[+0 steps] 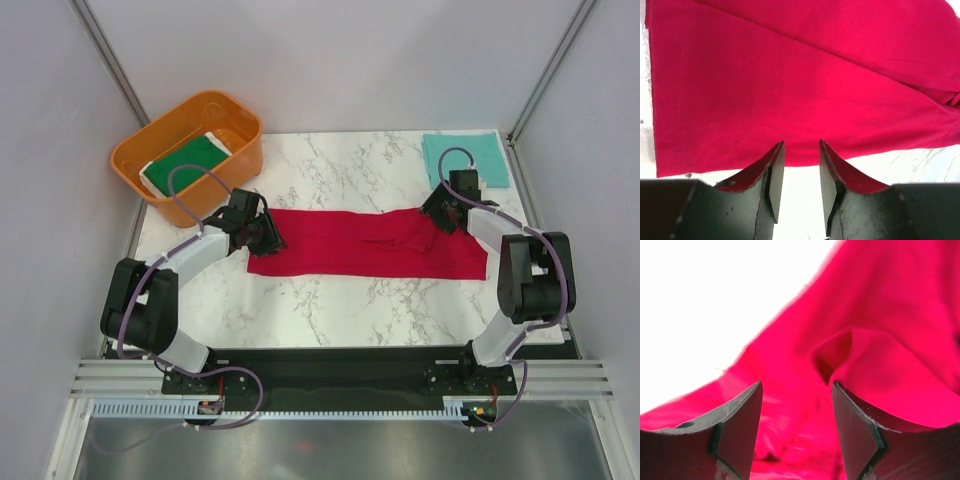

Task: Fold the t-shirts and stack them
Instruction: Fold the tshirt

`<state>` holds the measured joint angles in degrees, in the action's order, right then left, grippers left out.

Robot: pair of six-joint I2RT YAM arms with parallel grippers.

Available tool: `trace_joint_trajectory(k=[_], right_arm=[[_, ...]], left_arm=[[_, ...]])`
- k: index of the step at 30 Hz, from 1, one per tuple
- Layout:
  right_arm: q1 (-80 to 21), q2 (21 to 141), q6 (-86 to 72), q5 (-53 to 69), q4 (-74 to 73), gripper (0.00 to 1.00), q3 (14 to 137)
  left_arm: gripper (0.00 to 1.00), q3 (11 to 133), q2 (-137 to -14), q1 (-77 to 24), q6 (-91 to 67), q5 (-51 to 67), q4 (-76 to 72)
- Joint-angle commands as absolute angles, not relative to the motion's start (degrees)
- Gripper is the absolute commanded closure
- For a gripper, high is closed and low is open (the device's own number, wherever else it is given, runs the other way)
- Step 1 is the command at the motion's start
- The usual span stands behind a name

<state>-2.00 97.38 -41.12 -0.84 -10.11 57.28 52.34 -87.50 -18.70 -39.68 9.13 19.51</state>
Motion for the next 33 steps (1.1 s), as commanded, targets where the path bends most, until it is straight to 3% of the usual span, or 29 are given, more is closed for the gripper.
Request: trace_joint_trajectory(k=[1, 9, 14, 23, 33], right_arm=[[-3.0, 99.5, -42.5, 1.7, -5.1, 0.34, 62.0], [-4.4, 101.8, -43.2, 6.2, -4.4, 0.35, 67.2], [-4.4, 99.9, -41.2, 3.3, -15.9, 0.37, 69.3], [-4.5, 88.3, -41.0, 0.8, -22.2, 0.33, 58.9], [-5.2, 86.0, -44.1, 0.4, -20.0, 0.30, 51.7]], left_arm=[[0.59, 53.4, -87.5, -18.5, -38.2, 9.1, 17.8], [0.59, 52.9, -86.6, -18.5, -38.3, 8.4, 17.8], [0.59, 53.1, -86.2, -18.5, -38.2, 8.8, 17.6], [0.59, 52.5, -84.8, -18.5, -37.1, 9.1, 17.5], [0.59, 52.4, -84.2, -18.5, -37.4, 10.4, 17.4]])
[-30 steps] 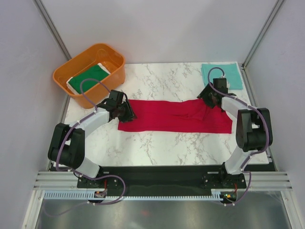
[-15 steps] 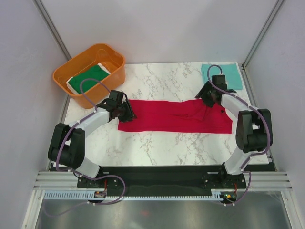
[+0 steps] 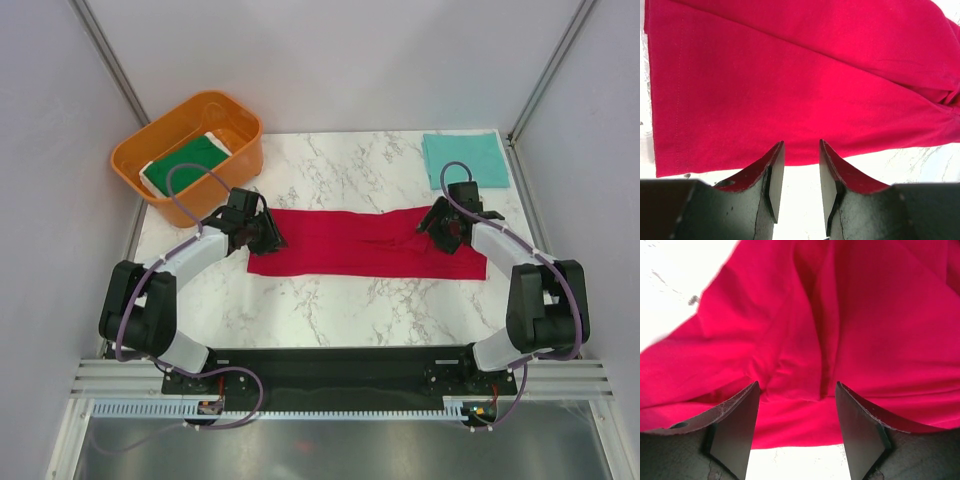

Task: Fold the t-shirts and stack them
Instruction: Fold the tshirt

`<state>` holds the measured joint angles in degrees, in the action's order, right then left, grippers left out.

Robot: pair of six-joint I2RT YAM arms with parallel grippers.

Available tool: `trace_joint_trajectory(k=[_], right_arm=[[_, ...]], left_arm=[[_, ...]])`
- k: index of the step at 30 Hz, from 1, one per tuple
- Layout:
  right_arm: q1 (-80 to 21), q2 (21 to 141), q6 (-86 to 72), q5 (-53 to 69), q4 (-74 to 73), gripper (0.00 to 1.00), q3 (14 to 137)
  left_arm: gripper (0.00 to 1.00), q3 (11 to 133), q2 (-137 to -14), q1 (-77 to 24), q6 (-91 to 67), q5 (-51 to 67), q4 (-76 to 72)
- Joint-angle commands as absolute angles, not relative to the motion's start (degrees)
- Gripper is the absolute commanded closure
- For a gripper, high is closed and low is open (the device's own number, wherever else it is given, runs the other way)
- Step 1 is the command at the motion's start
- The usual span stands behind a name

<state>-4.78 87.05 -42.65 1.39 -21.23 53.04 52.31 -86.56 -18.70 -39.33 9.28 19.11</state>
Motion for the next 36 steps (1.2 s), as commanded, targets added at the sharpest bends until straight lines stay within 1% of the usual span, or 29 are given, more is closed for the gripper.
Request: trace_joint_trajectory(k=[1, 10, 22, 29, 30, 36], right_arm=[[-5.2, 86.0, -44.6, 0.4, -18.9, 0.29, 51.2], [-6.1, 87.2, -47.1, 0.4, -11.8, 0.29, 47.6], [-8.1, 91.1, -50.2, -1.1, -9.6, 0.30, 49.2], [-9.5, 92.8, -45.6, -0.1, -10.0, 0.31, 59.0], [-9.8, 93.4, -45.1, 2.6, -9.9, 0.31, 60.0], [-10.5, 99.1, -38.5, 8.5, -12.1, 0.32, 65.7]], left_arm=[[0.59, 52.3, -83.9, -18.5, -37.2, 10.2, 17.4], [0.59, 52.6, -83.8, -18.5, -37.1, 9.8, 17.4], [0.59, 53.0, -83.8, -18.5, -37.0, 9.2, 17.4], [0.59, 53.2, -83.8, -18.5, -37.1, 9.1, 17.4], [0.59, 53.1, -83.9, -18.5, -37.3, 9.1, 17.4], [0.59, 52.7, -84.1, -18.5, -37.6, 9.5, 17.3]])
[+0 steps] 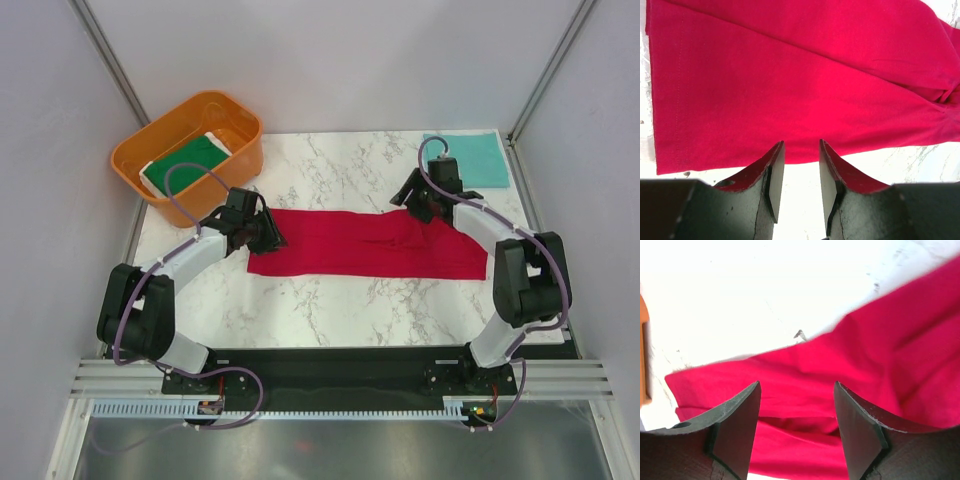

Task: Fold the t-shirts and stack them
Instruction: Fold the tshirt

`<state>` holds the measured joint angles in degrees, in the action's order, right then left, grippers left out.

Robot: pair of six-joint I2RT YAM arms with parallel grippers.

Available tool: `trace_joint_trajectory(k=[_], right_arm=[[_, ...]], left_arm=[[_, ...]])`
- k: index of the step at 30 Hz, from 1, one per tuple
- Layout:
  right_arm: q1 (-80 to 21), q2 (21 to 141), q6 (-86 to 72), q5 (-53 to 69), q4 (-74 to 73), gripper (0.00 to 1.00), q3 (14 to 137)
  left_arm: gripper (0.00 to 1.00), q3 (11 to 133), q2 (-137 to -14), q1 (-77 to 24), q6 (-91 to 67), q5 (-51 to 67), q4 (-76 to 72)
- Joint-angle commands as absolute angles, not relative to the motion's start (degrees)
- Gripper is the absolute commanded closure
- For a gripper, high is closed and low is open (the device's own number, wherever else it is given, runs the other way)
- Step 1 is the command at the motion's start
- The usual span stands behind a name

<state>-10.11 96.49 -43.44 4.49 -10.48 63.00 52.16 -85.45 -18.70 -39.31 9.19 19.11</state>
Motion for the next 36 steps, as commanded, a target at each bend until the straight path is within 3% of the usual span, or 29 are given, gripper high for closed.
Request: trace_joint_trajectory(k=[1, 4, 10, 17, 24, 33, 36], right_arm=[[-10.5, 99.8, -37.5, 8.6, -13.1, 0.32, 66.4], [-10.5, 99.7, -33.5, 7.8, -17.2, 0.32, 68.3], [-10.3, 92.5, -39.9, -7.6, -27.3, 0.32, 66.6], [-10.1, 86.6, -48.8, -7.1, -23.8, 0.31, 57.1], [-10.1, 89.0, -52.6, -6.5, -23.0, 0.32, 57.0], [-10.1, 92.4, -54.8, -8.1, -23.3, 0.39, 56.1], [-10.2, 92.8, -55.0, -9.1, -23.3, 0.45, 55.6]], left_arm=[[0.59, 52.6, -84.0, -18.5, -37.6, 9.5, 17.3], [0.59, 52.4, -83.9, -18.5, -37.6, 9.3, 17.4], [0.59, 52.5, -83.8, -18.5, -37.6, 9.5, 17.3], [0.59, 52.6, -83.6, -18.5, -37.6, 10.0, 17.3], [0.59, 52.6, -83.1, -18.5, -37.3, 10.0, 17.3], [0.59, 52.4, -83.8, -18.5, -37.0, 9.6, 17.4], [0.59, 52.4, -83.9, -18.5, -37.0, 9.4, 17.4]])
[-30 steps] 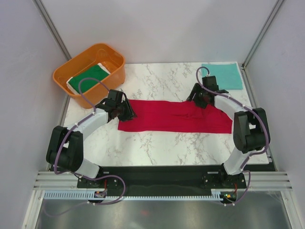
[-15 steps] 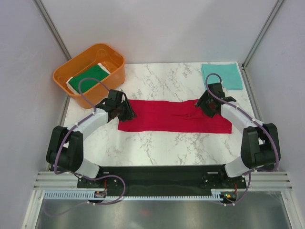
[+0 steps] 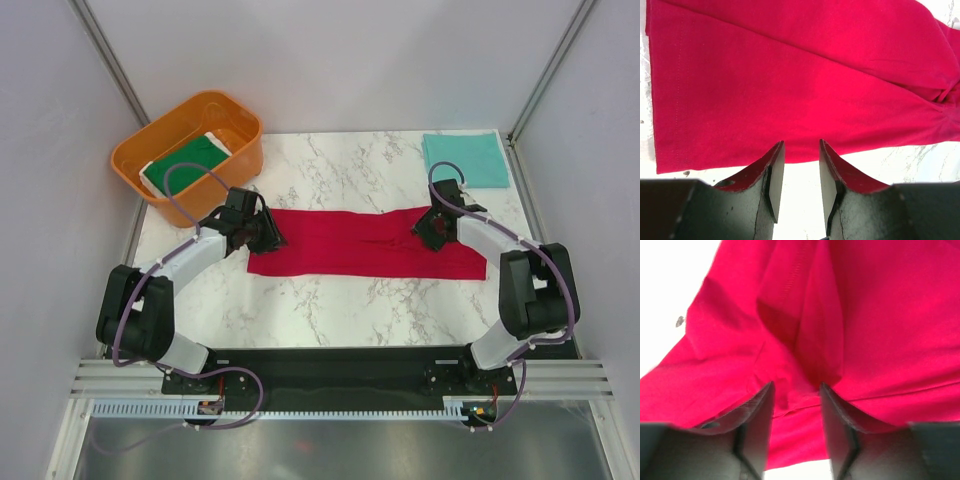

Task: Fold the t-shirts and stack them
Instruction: Fold the tshirt

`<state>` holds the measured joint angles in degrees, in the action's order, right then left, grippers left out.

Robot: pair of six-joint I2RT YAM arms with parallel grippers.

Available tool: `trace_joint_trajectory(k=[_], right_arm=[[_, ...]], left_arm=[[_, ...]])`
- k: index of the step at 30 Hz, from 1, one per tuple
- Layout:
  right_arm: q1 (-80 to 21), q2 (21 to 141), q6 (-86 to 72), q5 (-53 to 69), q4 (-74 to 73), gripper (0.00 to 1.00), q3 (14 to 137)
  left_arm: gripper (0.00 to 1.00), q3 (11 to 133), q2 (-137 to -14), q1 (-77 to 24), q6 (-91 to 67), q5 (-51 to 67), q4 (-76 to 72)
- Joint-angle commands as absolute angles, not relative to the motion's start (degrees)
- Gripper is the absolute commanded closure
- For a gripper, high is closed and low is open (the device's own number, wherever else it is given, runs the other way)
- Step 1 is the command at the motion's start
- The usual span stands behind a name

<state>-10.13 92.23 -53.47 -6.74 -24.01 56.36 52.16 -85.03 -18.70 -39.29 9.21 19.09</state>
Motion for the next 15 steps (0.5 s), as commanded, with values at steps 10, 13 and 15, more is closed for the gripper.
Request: trace_joint_trajectory(k=[10, 13, 15], right_arm=[[-10.5, 94.0, -52.7, -8.4, -22.2, 1.00, 58.3], [-11.0, 94.7, -50.4, -6.6, -19.6, 1.00, 59.3], [-11.6, 96.0, -48.3, -6.6, -19.7, 1.00, 60.4]], left_arm=[[0.59, 52.7, -84.7, -18.5, -36.8, 8.9, 17.3], [0.59, 52.9, -85.3, -18.5, -37.0, 9.0, 17.2], [0.59, 52.9, -85.4, -18.5, -37.1, 9.0, 17.3]])
